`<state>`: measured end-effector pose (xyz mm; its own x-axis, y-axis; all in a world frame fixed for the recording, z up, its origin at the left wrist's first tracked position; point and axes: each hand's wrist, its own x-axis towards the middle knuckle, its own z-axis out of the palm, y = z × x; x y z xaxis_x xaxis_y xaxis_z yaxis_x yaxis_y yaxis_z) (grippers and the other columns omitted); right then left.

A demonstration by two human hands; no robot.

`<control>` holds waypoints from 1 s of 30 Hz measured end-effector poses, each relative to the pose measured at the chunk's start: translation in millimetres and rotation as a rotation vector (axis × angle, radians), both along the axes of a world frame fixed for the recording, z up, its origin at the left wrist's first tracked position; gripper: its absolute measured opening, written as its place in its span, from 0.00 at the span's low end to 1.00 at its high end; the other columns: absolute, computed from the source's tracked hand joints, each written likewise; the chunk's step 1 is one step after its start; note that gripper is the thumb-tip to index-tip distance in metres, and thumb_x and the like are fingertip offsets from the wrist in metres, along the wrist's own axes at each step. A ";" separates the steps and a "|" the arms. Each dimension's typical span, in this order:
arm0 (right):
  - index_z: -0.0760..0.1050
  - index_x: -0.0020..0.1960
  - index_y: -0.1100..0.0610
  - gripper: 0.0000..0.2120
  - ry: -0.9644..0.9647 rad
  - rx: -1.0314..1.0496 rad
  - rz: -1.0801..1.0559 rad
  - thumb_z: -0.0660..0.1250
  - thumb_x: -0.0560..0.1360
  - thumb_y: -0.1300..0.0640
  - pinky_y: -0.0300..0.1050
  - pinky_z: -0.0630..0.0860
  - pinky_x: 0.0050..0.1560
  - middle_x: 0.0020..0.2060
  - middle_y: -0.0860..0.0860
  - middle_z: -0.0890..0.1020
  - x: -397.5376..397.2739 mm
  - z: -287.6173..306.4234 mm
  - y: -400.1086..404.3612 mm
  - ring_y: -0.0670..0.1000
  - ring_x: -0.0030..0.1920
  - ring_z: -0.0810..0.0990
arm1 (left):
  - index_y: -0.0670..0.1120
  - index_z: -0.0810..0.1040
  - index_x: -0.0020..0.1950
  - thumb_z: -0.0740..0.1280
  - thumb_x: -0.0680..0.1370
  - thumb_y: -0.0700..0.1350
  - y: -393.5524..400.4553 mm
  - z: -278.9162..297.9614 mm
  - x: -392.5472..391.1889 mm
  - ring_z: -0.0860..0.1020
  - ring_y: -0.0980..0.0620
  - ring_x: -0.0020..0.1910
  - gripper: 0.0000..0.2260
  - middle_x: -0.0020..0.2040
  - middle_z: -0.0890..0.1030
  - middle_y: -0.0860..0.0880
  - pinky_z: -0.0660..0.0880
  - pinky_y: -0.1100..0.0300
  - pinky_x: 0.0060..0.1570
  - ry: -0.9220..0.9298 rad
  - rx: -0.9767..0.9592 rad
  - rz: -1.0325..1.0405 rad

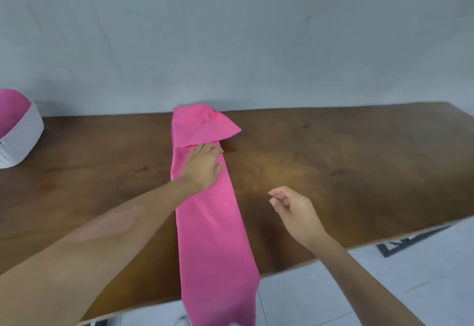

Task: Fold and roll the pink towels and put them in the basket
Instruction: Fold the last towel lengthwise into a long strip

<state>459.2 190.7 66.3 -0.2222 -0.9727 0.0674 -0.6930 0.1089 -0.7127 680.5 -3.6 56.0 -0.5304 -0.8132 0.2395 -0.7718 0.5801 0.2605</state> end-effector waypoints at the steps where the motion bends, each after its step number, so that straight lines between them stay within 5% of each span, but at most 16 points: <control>1: 0.79 0.57 0.50 0.07 0.002 0.008 0.002 0.66 0.81 0.57 0.38 0.77 0.53 0.45 0.41 0.83 0.0 2.3 -9.9 0.41 0.47 0.81 | 0.45 0.74 0.68 0.64 0.79 0.45 -14.5 2.1 -3.8 0.72 0.43 0.63 0.17 0.64 0.75 0.45 0.69 0.48 0.63 -0.004 -0.006 0.005; 12: 0.80 0.57 0.47 0.09 -0.016 0.092 -0.073 0.67 0.80 0.58 0.42 0.79 0.53 0.44 0.42 0.84 2.0 -9.9 -76.4 0.42 0.47 0.83 | 0.44 0.69 0.69 0.64 0.79 0.43 -122.8 -2.7 -46.0 0.74 0.41 0.60 0.18 0.62 0.77 0.42 0.71 0.49 0.60 -0.272 -0.068 0.020; 15: 0.80 0.55 0.46 0.10 -0.013 0.112 -0.092 0.67 0.79 0.60 0.41 0.79 0.52 0.44 0.43 0.84 2.9 -14.7 -87.5 0.43 0.46 0.83 | 0.43 0.75 0.60 0.60 0.76 0.34 -143.9 0.1 -47.7 0.78 0.41 0.53 0.14 0.54 0.81 0.42 0.73 0.52 0.46 -0.138 0.003 0.013; 18: 0.79 0.51 0.43 0.12 -0.017 0.104 -0.088 0.68 0.79 0.61 0.40 0.79 0.51 0.42 0.44 0.84 3.0 -13.6 -107.6 0.44 0.44 0.83 | 0.41 0.77 0.56 0.61 0.78 0.37 -169.8 11.5 -36.7 0.80 0.40 0.50 0.09 0.52 0.82 0.42 0.77 0.49 0.45 0.192 0.162 0.109; 20: 0.78 0.50 0.42 0.13 -0.026 0.097 -0.083 0.68 0.79 0.61 0.38 0.78 0.49 0.41 0.44 0.84 2.9 -11.9 -125.7 0.44 0.42 0.83 | 0.41 0.74 0.47 0.61 0.78 0.38 -186.3 20.5 -24.1 0.78 0.41 0.46 0.03 0.46 0.80 0.43 0.72 0.51 0.42 0.339 0.246 0.206; 23: 0.79 0.51 0.42 0.12 -0.055 0.094 -0.062 0.67 0.79 0.60 0.40 0.79 0.49 0.42 0.42 0.84 4.7 -9.5 -153.6 0.46 0.41 0.84 | 0.46 0.67 0.37 0.61 0.78 0.42 -208.5 27.0 -2.6 0.72 0.48 0.35 0.10 0.35 0.73 0.49 0.64 0.55 0.34 0.499 0.380 0.359; 27: 0.79 0.52 0.43 0.11 -0.067 0.093 -0.009 0.67 0.79 0.59 0.42 0.80 0.49 0.42 0.40 0.83 11.0 -8.7 -177.0 0.46 0.41 0.84 | 0.46 0.66 0.34 0.63 0.81 0.52 -235.2 13.9 22.1 0.71 0.50 0.32 0.18 0.32 0.72 0.49 0.63 0.57 0.30 0.504 0.449 0.465; 30: 0.79 0.52 0.43 0.10 -0.057 0.097 0.002 0.67 0.79 0.59 0.40 0.79 0.49 0.42 0.42 0.83 11.8 -9.0 -183.9 0.46 0.43 0.83 | 0.45 0.72 0.37 0.63 0.81 0.51 -251.9 -3.4 41.5 0.77 0.42 0.46 0.14 0.41 0.78 0.44 0.70 0.55 0.42 0.385 0.414 0.541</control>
